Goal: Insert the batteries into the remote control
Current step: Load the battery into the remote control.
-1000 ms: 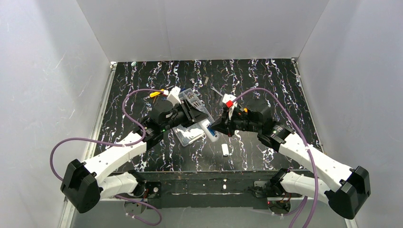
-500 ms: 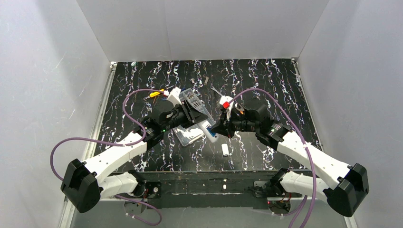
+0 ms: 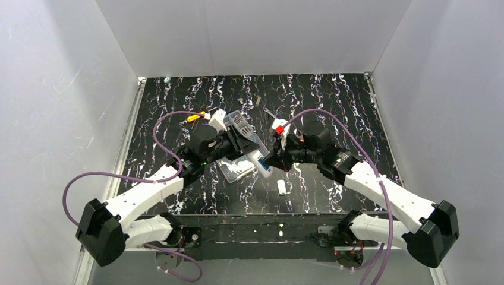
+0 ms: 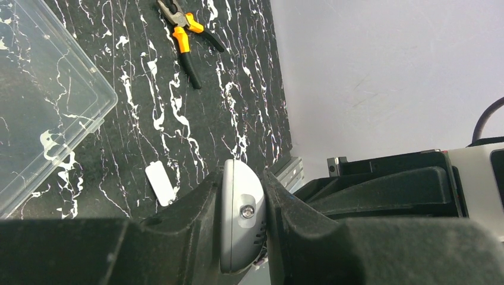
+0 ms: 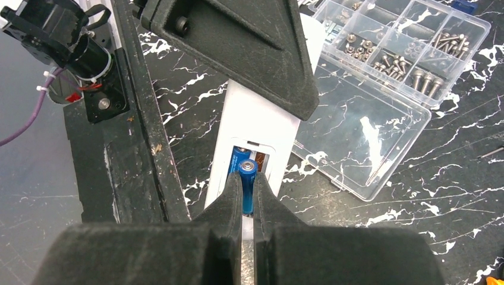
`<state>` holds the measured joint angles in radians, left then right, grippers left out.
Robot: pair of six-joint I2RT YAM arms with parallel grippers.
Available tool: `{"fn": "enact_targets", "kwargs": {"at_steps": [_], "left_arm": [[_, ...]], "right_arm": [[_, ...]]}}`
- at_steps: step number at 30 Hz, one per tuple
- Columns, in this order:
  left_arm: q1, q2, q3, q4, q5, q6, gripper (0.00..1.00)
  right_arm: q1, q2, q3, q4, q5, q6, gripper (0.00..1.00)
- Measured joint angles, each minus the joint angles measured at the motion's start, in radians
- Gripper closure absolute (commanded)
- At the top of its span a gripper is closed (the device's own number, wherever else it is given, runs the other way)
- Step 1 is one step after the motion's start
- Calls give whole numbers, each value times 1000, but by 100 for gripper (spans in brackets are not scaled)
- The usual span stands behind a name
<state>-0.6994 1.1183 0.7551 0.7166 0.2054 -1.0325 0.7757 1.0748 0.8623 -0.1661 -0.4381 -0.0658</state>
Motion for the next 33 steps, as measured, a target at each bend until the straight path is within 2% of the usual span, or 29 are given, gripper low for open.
{"fn": "enact_targets", "kwargs": {"at_steps": [7, 24, 27, 33], "left_arm": [[0, 0, 0, -1, -8, 1, 100], [0, 0, 0, 17, -19, -5, 100], [0, 0, 0, 19, -18, -8, 100], [-1, 0, 0, 20, -11, -9, 100]], "right_arm": [[3, 5, 0, 3, 19, 10, 78], [5, -7, 0, 7, 39, 10, 69], [5, -9, 0, 7, 45, 10, 53], [3, -19, -5, 6, 73, 9, 48]]}}
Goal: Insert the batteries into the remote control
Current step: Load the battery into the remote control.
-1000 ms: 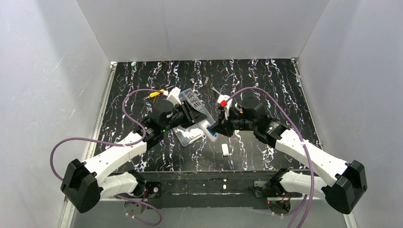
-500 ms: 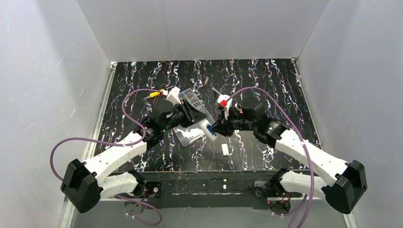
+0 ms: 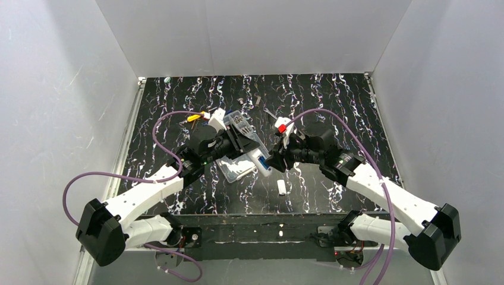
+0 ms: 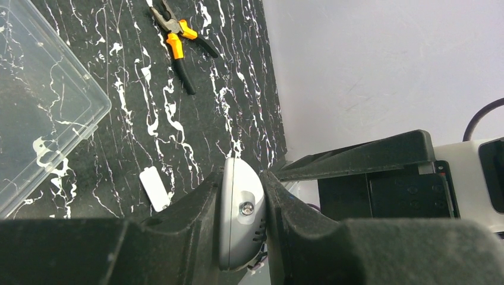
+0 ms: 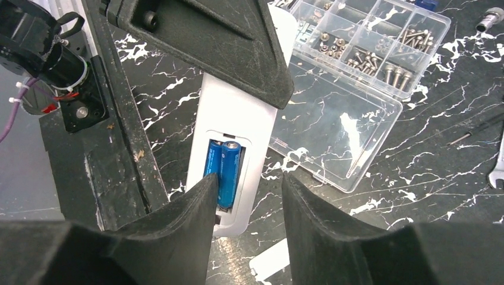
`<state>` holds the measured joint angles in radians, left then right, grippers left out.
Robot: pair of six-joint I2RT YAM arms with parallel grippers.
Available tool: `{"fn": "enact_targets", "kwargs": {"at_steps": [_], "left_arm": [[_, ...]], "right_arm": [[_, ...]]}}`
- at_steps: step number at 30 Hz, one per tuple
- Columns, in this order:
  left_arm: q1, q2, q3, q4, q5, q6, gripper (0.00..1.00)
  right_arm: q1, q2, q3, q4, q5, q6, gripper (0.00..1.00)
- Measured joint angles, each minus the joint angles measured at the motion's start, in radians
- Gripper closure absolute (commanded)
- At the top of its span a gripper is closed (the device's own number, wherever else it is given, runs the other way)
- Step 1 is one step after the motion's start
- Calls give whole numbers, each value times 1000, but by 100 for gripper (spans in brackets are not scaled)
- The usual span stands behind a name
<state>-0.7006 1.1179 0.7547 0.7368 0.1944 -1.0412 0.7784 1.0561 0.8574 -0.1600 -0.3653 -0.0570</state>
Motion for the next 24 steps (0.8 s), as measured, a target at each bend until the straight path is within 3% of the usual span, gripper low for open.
{"fn": "enact_targets", "kwargs": {"at_steps": [15, 20, 24], "left_arm": [[-4, -8, 0, 50, 16, -27, 100], [-4, -18, 0, 51, 16, -30, 100], [-4, -18, 0, 51, 20, -33, 100]], "right_arm": [[0, -111, -35, -5, -25, -2, 43], [1, -208, -53, -8, -63, -18, 31], [1, -274, -53, 10, -64, -62, 30]]}}
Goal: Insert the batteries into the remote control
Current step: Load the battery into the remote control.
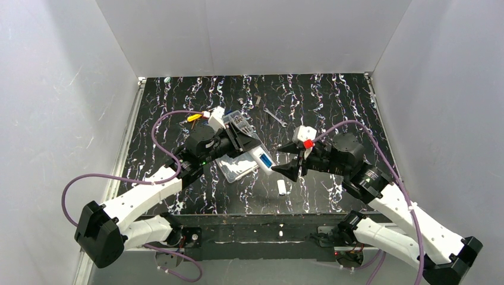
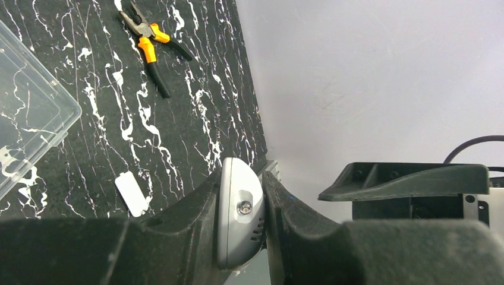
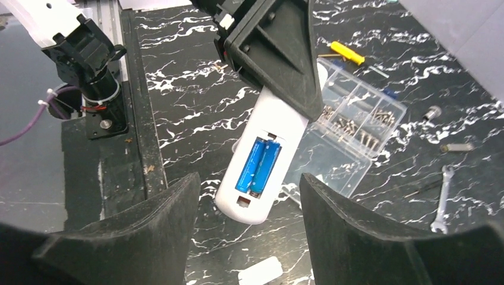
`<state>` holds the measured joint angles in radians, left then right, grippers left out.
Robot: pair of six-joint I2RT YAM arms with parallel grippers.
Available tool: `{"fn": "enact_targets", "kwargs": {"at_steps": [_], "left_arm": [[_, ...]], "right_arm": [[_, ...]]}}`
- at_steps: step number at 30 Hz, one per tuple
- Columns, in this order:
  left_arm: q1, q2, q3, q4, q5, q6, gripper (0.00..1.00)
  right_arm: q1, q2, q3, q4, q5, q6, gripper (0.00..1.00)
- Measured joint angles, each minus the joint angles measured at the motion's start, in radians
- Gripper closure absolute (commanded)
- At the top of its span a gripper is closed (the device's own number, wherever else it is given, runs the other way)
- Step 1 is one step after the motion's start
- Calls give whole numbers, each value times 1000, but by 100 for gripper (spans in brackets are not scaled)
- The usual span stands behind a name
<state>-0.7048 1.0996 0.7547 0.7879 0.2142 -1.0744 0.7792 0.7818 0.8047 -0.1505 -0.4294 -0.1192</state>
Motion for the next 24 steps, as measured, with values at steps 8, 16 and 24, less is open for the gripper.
{"fn": "enact_targets", "kwargs": {"at_steps": [8, 16, 24], "left_arm": [[0, 0, 11, -47, 87, 5, 100], [-15, 0, 31, -67, 200, 8, 100], [-31, 8, 39, -77, 246, 7, 100]], "right_arm": [[-24, 50, 78, -51, -115, -201, 35], [-50, 48, 98, -126, -330, -443, 44], [-63, 58, 133, -186, -491, -575, 50]]}}
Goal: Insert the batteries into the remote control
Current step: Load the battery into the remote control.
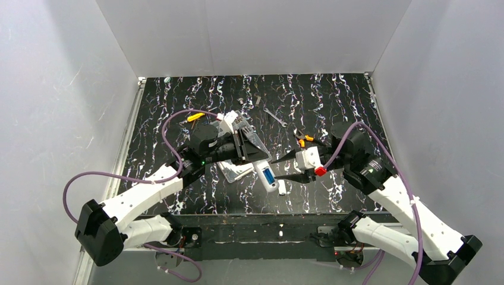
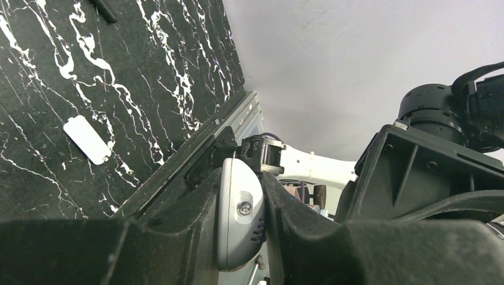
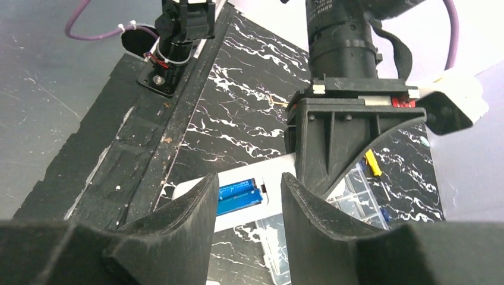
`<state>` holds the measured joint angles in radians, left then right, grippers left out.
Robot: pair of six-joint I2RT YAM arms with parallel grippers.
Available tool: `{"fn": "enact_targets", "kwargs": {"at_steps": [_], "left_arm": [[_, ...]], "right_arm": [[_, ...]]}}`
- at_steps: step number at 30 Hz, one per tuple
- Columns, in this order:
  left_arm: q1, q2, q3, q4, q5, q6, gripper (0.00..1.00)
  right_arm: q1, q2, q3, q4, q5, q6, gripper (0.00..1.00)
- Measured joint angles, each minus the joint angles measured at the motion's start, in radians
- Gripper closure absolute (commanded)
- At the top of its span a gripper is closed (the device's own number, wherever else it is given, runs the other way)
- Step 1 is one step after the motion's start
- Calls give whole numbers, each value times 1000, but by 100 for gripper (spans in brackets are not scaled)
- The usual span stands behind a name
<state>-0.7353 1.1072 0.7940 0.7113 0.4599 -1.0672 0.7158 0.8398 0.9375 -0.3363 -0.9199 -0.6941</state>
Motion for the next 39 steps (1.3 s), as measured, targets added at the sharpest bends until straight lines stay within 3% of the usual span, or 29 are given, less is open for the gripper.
{"fn": "enact_targets", "kwargs": {"at_steps": [12, 39], "left_arm": [[-14, 17, 25, 2, 15, 1, 100], [-15, 28, 26, 11, 33, 11, 100]], "right_arm": [[-1, 92, 30, -63, -79, -58, 51], [-2, 182, 69, -190, -77, -161, 58]]}}
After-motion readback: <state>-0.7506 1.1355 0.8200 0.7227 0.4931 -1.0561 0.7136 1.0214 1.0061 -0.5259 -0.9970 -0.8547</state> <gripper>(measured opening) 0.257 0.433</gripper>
